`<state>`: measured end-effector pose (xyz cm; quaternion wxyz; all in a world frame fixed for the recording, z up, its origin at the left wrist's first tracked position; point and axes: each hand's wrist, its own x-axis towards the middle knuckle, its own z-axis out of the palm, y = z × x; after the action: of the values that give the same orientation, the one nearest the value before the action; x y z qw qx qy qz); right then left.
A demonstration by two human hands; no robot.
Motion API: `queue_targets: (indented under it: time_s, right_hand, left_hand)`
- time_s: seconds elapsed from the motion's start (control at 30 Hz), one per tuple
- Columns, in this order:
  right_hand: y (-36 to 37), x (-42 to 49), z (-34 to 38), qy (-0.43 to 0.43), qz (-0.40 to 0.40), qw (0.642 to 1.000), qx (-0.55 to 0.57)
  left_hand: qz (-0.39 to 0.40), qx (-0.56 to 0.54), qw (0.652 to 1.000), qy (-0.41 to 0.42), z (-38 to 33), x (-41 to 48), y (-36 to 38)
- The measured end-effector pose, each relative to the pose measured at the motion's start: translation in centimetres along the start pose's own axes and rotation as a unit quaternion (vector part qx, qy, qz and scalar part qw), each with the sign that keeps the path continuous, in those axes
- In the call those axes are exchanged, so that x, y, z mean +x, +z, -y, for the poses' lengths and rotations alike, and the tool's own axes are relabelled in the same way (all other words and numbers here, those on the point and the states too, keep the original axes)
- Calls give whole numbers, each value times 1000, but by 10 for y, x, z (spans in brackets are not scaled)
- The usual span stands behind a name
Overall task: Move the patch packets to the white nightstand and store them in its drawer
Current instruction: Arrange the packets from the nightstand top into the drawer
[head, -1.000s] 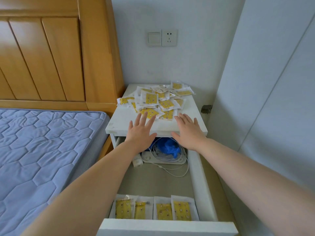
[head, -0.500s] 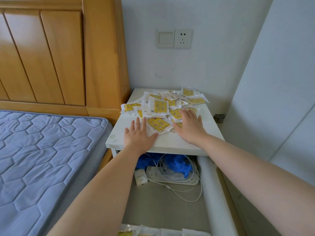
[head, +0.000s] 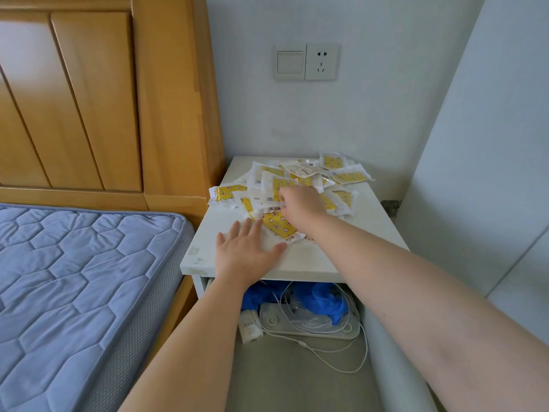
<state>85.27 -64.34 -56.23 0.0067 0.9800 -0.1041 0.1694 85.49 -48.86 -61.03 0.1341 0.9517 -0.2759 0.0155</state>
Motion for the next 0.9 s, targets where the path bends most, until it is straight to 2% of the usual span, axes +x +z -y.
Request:
queue_targets:
  time_s: [0.07, 0.13, 0.2, 0.3, 0.37, 0.47, 0.53, 0.6, 0.73, 0.8, 0.9]
  right_hand:
    - [-3, 1, 0, -10, -16, 999, -47]
    - [-3, -3, -3, -7, -29, 999, -30]
    - [-4, -13, -5, 18, -79, 996, 41]
    - [-4, -46, -9, 57, -159, 972, 165]
    - [3, -72, -11, 57, -163, 963, 205]
    - [16, -93, -15, 58, -113, 966, 225]
    - [18, -94, -16, 60, -96, 962, 248]
    - [16, -94, -14, 52, -113, 956, 266]
    - [12, -93, -16, 56, -171, 944, 275]
    - [10, -83, -20, 61, -162, 946, 275]
    - [7, -53, -28, 78, -118, 959, 246]
  left_hand:
    - [-14, -74, 997, -21, 0, 0, -3]
    - [-26, -143, 989, -38, 0, -1, -8]
    - [-39, -216, 974, -58, 0, -3, -11]
    - [-44, -290, 953, -72, -2, -6, -19]
    - [-33, -312, 946, -79, -4, -8, -23]
    - [-23, -334, 938, -89, -5, -9, -25]
    - [-18, -322, 943, -84, -3, -6, -23]
    - [-21, -290, 953, -82, -2, -2, -21]
    - [2, -101, 995, -14, -5, -3, -14]
    - [31, -32, 999, 19, -4, -3, -11]
    - [44, 5, 998, 35, -3, -2, -8]
